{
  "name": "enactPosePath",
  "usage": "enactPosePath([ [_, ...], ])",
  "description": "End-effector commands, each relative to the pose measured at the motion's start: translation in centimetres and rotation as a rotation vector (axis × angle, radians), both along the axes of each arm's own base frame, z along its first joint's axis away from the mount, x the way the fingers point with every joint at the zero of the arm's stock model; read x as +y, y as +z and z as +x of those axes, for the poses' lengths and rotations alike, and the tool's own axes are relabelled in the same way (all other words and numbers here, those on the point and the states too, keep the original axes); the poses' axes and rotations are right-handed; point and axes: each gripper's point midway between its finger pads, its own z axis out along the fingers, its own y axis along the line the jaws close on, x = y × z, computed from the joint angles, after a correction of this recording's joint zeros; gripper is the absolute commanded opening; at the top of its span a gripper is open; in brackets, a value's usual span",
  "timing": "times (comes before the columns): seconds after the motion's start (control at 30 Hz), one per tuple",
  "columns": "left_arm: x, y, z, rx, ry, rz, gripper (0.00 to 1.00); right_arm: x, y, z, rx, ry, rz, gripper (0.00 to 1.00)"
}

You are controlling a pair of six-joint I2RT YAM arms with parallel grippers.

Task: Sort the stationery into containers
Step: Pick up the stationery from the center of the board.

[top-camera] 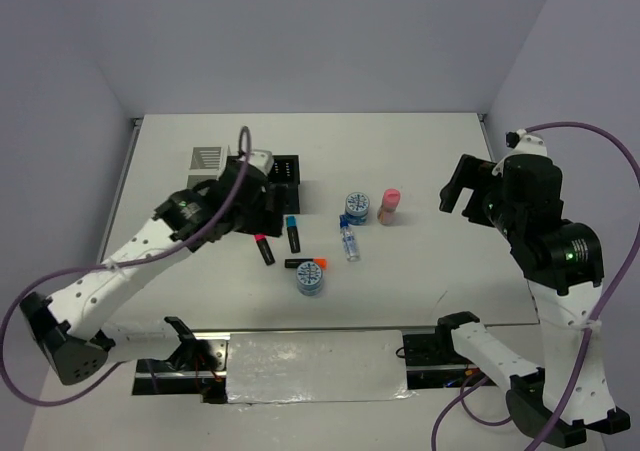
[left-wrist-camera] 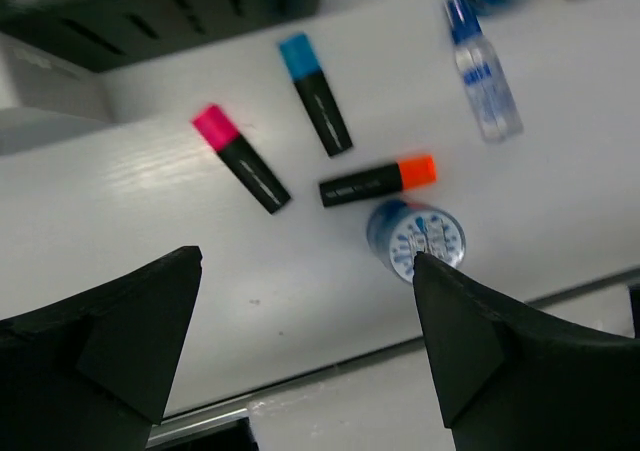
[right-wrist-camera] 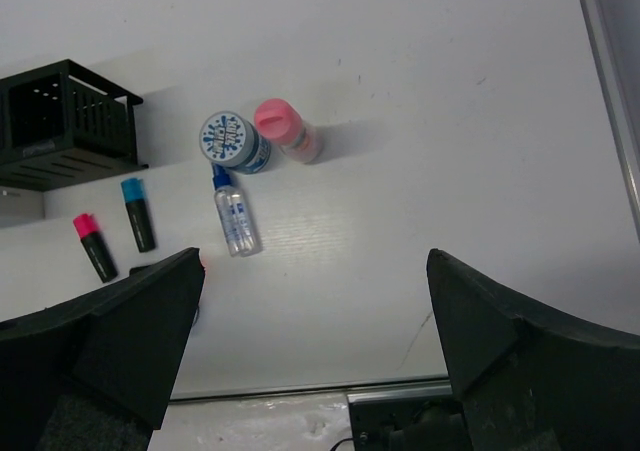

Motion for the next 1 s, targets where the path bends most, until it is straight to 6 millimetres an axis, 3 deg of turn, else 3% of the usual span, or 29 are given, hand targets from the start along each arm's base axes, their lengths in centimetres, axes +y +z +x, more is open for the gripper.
enactPosePath([
  [0.0,-5.0,-1.3,-1.2,0.039,-0.059,-0.122,0.99,0.2,0.8,0.5,-0.037,-0.006,0.022,1.00],
  [0.03,-7.0,-2.0,-2.5,0.057,-0.125,-0.130,0.99,0.3,0.8,0.3,-0.038,-0.002,0.024,1.00],
  [0.13,-10.7,-5.3,-4.3,0.132,-0.193,-0.058,0.99,0.4,0.2,0.1,-0.029,0.009,0.023,1.00],
  [0.27,-12.9,-9.0,-6.1,0.204,-0.229,0.003,0.99,0.6,-0.4,-0.3,-0.021,0.026,0.025,1.00],
  [0.37,-13.4,-11.7,-6.6,0.239,-0.236,0.037,0.99,0.6,-0.6,-0.7,-0.020,0.042,0.017,1.00],
  [0.77,-12.3,-17.3,-6.7,0.289,-0.244,0.167,0.99,1.2,-0.1,-0.9,-0.034,0.091,0.022,1.00],
  [0.97,-12.3,-18.0,-6.4,0.276,-0.244,0.173,0.95,1.7,0.3,-0.8,-0.043,0.108,0.037,1.00],
])
